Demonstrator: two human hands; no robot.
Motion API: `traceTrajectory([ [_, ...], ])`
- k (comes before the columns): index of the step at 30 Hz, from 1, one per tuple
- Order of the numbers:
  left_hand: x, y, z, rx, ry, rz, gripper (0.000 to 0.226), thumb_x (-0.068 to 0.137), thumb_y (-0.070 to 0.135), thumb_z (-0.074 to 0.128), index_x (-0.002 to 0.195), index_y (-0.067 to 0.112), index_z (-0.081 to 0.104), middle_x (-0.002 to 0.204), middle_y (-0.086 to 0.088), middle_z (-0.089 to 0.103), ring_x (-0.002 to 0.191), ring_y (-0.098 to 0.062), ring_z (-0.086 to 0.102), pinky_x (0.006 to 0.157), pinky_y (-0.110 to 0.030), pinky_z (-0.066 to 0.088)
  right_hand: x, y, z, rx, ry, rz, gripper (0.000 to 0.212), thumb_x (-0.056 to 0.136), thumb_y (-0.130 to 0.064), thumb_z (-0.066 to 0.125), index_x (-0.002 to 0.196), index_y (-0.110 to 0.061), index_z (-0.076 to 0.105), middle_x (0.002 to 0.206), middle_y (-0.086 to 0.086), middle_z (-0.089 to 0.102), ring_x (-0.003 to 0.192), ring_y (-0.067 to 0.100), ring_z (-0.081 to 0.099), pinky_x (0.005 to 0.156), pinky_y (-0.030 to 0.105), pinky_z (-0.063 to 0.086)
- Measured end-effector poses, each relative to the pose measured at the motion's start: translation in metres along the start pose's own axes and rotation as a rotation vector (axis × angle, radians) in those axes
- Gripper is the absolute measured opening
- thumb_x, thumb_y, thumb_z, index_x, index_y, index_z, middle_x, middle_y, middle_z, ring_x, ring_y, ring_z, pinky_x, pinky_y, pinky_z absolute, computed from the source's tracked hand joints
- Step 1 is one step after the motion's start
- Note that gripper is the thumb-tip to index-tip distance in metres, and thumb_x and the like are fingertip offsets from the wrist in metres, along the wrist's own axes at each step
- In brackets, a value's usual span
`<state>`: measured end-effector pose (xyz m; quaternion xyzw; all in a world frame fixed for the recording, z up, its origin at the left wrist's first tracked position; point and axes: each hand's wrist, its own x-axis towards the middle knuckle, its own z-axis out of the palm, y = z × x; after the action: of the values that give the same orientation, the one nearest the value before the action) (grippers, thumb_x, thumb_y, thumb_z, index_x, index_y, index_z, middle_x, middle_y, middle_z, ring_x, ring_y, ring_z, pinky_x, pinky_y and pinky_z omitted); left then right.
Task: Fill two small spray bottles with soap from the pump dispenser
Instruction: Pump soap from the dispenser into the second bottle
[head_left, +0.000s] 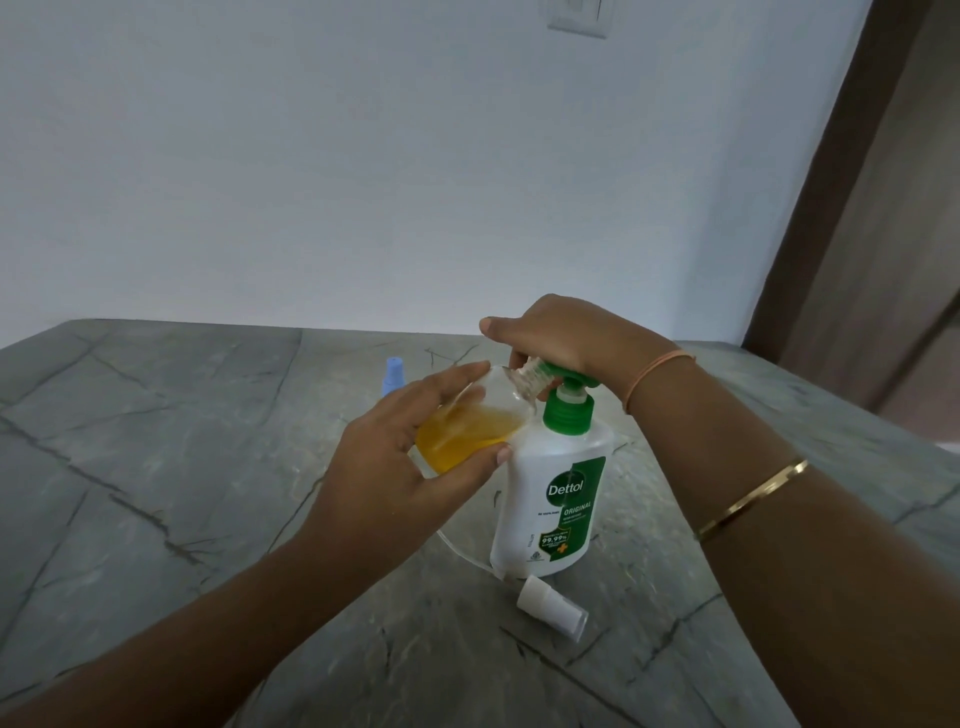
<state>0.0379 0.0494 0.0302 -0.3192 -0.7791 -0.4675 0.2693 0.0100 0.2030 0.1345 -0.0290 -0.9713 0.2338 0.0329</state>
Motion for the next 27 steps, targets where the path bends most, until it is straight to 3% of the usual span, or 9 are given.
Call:
traceTrajectory([
  [4, 0.001, 0.001, -0.001, 0.001, 0.011, -0.001, 0.050, 0.067, 0.053, 0.066, 0.109, 0.062, 0.038, 0.096, 0.051, 0.044, 0.101, 0.023, 0.045, 0.076, -0.010, 0.041, 0.000, -0.003, -0.006, -0.046, 0.034, -0.021, 0.047, 0.095, -0.050, 0.039, 0.095, -0.008, 0.061, 0.062, -0.001, 0.055, 0.035, 0.006, 0.050, 0.044, 0.020, 0.033],
  [8, 0.002, 0.001, -0.001, 0.003, 0.001, -0.002, 0.050, 0.068, 0.059, 0.067, 0.108, 0.062, 0.037, 0.094, 0.054, 0.043, 0.100, 0.026, 0.041, 0.075, -0.010, 0.041, 0.001, -0.003, -0.005, -0.017, 0.013, -0.007, 0.045, 0.095, -0.049, 0.039, 0.095, -0.008, 0.058, 0.064, -0.001, 0.053, 0.025, 0.001, 0.047, 0.043, 0.019, 0.034],
  [11, 0.001, 0.003, 0.000, -0.001, 0.002, -0.020, 0.049, 0.063, 0.061, 0.057, 0.107, 0.062, 0.036, 0.094, 0.051, 0.041, 0.099, 0.027, 0.041, 0.078, -0.014, 0.043, 0.001, -0.002, -0.004, 0.029, -0.011, 0.023, 0.045, 0.095, -0.050, 0.040, 0.101, -0.008, 0.057, 0.072, 0.001, 0.056, 0.045, 0.010, 0.056, 0.050, 0.022, 0.040],
  [17, 0.000, 0.004, -0.001, 0.003, -0.013, -0.033, 0.049, 0.065, 0.060, 0.059, 0.107, 0.062, 0.035, 0.098, 0.049, 0.038, 0.095, 0.027, 0.041, 0.078, -0.016, 0.043, -0.004, 0.001, 0.000, 0.036, -0.063, 0.065, 0.048, 0.094, -0.054, 0.040, 0.107, -0.011, 0.057, 0.076, 0.002, 0.052, 0.062, 0.014, 0.051, 0.049, 0.023, 0.033],
  [21, -0.001, 0.008, -0.002, 0.010, -0.019, -0.039, 0.050, 0.063, 0.058, 0.057, 0.107, 0.061, 0.035, 0.099, 0.047, 0.037, 0.095, 0.021, 0.043, 0.083, -0.025, 0.048, -0.004, -0.001, -0.001, 0.017, -0.055, 0.038, 0.050, 0.094, -0.053, 0.040, 0.110, -0.009, 0.058, 0.073, 0.001, 0.053, 0.057, 0.011, 0.052, 0.049, 0.023, 0.035],
  [25, -0.001, 0.011, -0.003, -0.002, -0.016, -0.040, 0.052, 0.062, 0.058, 0.055, 0.109, 0.060, 0.034, 0.103, 0.044, 0.037, 0.098, 0.014, 0.045, 0.086, -0.033, 0.052, -0.002, -0.005, -0.006, -0.029, -0.011, -0.003, 0.049, 0.094, -0.053, 0.039, 0.102, -0.009, 0.057, 0.066, 0.001, 0.057, 0.049, 0.011, 0.052, 0.047, 0.022, 0.035],
  [27, -0.001, 0.011, -0.004, -0.016, -0.014, -0.039, 0.052, 0.062, 0.058, 0.056, 0.109, 0.059, 0.034, 0.101, 0.045, 0.039, 0.098, 0.015, 0.046, 0.085, -0.031, 0.052, 0.000, -0.005, -0.005, -0.037, -0.001, -0.007, 0.048, 0.094, -0.053, 0.040, 0.100, -0.009, 0.057, 0.067, 0.000, 0.058, 0.049, 0.010, 0.054, 0.048, 0.022, 0.036],
])
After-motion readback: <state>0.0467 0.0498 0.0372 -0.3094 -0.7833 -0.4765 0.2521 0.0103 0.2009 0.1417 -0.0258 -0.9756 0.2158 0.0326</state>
